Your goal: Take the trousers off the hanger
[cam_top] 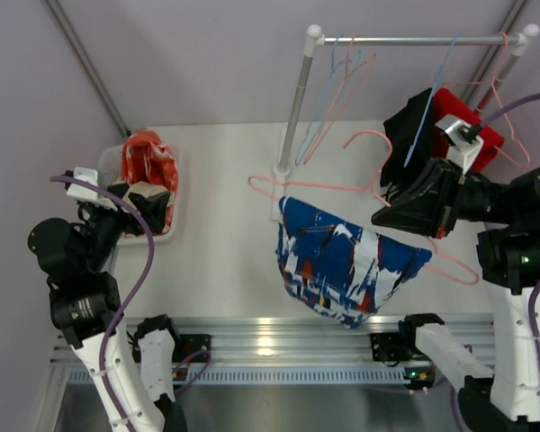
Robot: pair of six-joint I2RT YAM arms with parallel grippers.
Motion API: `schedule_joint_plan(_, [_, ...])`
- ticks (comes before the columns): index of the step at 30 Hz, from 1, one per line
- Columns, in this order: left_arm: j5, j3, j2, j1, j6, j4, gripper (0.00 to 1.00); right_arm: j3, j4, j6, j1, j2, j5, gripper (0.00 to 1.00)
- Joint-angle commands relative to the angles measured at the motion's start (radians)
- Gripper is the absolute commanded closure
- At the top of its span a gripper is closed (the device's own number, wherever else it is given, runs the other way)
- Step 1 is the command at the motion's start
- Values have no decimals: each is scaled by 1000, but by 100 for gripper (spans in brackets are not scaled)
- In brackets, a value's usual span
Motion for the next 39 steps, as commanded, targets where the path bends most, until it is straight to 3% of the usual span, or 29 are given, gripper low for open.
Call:
schedule_joint_plan(1, [20,-6,-20,4,-14,-13,1,41,117,24,257,106,199,100])
schedule_joint_plan(4, [7,4,-29,4,3,-37,1,142,12,-70,468,221,335,100])
schedule_joint_plan(10, [-4,4,-74,4,7,-59,1,272,72,-30,628,440,532,100])
schedule_joint_plan(16, [85,11,-89,4,-22,-50,1,440,126,63,697,631,722,100])
schedule_joint_plan(24, [243,-111,-86,4,-144,215,1,794,-19,-5,806,895,941,100])
schedule_joint_plan(28, [204,-171,-60,4,-163,355,1,863,-4,5,812,962,1062,100])
schedule_joint_plan(32, [170,-174,3,4,-135,394,3,949,29,22,818,1051,1206,100])
schedule_joint_plan(39, [138,-181,110,-33,-42,487,6,1049,80,30,852,1146,1314,100])
